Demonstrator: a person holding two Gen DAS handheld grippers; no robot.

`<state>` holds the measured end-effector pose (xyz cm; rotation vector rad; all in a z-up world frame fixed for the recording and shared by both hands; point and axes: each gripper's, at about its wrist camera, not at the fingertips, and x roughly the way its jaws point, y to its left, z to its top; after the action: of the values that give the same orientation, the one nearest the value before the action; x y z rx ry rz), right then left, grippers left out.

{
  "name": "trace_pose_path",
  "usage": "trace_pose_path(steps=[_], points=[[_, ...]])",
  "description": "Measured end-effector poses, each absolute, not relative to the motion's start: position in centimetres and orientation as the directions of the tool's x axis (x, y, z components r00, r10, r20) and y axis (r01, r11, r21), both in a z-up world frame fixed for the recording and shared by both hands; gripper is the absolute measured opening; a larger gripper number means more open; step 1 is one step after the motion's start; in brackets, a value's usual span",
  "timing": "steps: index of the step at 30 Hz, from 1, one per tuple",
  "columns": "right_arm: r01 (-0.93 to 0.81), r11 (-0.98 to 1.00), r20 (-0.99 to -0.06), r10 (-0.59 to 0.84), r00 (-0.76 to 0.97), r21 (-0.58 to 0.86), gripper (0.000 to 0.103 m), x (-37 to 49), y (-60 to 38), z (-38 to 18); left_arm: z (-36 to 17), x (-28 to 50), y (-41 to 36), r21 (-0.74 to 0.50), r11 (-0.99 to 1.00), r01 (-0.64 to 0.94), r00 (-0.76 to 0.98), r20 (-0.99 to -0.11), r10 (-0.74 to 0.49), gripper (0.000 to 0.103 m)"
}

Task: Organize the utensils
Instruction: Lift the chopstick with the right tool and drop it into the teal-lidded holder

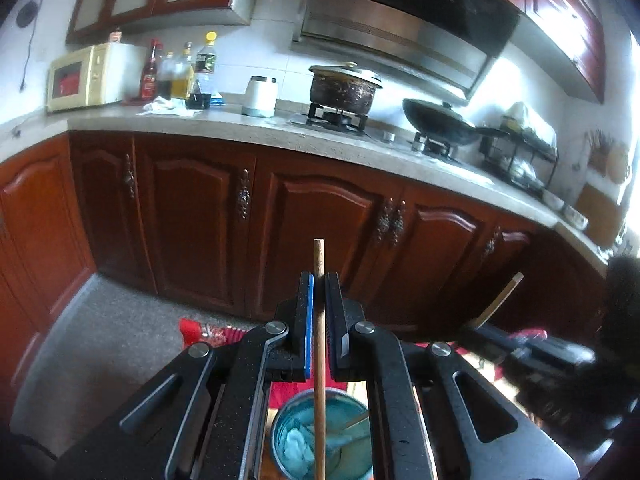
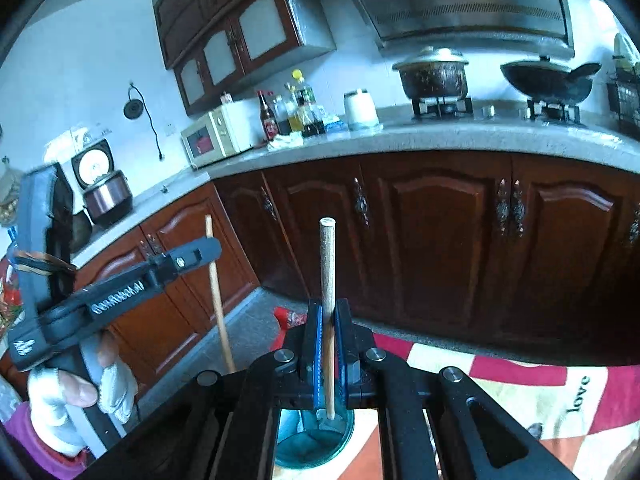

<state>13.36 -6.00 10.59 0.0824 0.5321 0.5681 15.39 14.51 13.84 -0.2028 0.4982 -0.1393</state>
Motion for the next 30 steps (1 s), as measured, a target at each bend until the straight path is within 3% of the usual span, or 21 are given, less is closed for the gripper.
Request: trace_pose_path(steps=[9, 16, 18, 22, 23, 26, 28, 30], points=[[-0.495, 0.833, -0.556, 0.54, 0.632, 0.246, 0.006, 17.3, -4.2, 5.3, 13.7, 17.0, 14.5, -0.22, 0.972, 0.081, 0.859, -0.478, -0.18, 0.004], [-0.479, 0.822, -0.561, 0.563, 0.607, 0.307, 0.006, 19.1, -4.3, 4.0, 10.1, 17.2, 14.3, -0.2, 0.978, 0.053, 0.824, -0.545, -0.156, 0.004], [-0.468, 0.82, -0.564, 0.569, 0.598, 0.33, 0.009, 19.2, -4.7, 3.5, 9.1, 17.3, 14.3, -0.201, 0.979, 0.04, 0.809, -0.568, -0.15, 0.004], [-0.462, 0.821, -0.567, 0.567, 0.597, 0.335, 0.03, 18.4, -5.4, 3.1, 7.6, 17.2, 14.4, -0.208, 0.978, 0.018, 0.785, -0.603, -0.143, 0.005], [-0.464, 0.822, -0.569, 0.566, 0.597, 0.331, 0.03, 18.1, -5.5, 3.1, 7.4, 17.1, 14.5, -0.213, 0.977, 0.013, 0.78, -0.609, -0.143, 0.006], [-0.469, 0.821, -0.573, 0.566, 0.592, 0.327, 0.03, 17.2, -6.1, 3.2, 7.2, 16.5, 14.4, -0.216, 0.976, 0.006, 0.776, -0.615, -0.141, 0.019], [-0.473, 0.819, -0.574, 0.569, 0.589, 0.325, 0.03, 16.4, -6.7, 3.2, 7.4, 15.7, 14.3, -0.227, 0.974, 0.013, 0.78, -0.608, -0.152, 0.036], [-0.476, 0.819, -0.578, 0.567, 0.587, 0.319, 0.031, 15.7, -7.2, 3.2, 7.8, 14.8, 13.9, -0.218, 0.976, 0.019, 0.788, -0.597, -0.149, 0.04]])
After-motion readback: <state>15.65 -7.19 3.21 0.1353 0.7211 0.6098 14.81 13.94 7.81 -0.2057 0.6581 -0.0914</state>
